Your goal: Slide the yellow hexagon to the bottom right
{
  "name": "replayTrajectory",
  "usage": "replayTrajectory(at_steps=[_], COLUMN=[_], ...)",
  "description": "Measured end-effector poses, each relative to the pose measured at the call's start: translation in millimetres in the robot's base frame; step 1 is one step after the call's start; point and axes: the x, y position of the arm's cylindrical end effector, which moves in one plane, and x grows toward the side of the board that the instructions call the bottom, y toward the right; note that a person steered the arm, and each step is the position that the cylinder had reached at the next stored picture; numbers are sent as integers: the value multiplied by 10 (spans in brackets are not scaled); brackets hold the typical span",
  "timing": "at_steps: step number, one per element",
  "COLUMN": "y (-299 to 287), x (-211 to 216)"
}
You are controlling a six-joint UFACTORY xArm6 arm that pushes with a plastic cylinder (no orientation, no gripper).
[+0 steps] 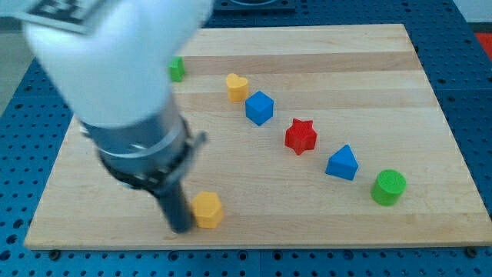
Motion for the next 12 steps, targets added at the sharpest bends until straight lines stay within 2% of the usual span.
replayTrajectory(at_steps=[1,2,3,4,5,6,8,9,11,12], y=[358,0,382,648,519,902,805,827,1720,1475], x=[-104,-512,-525,-503,-448,-260,-198,-1,85,-61])
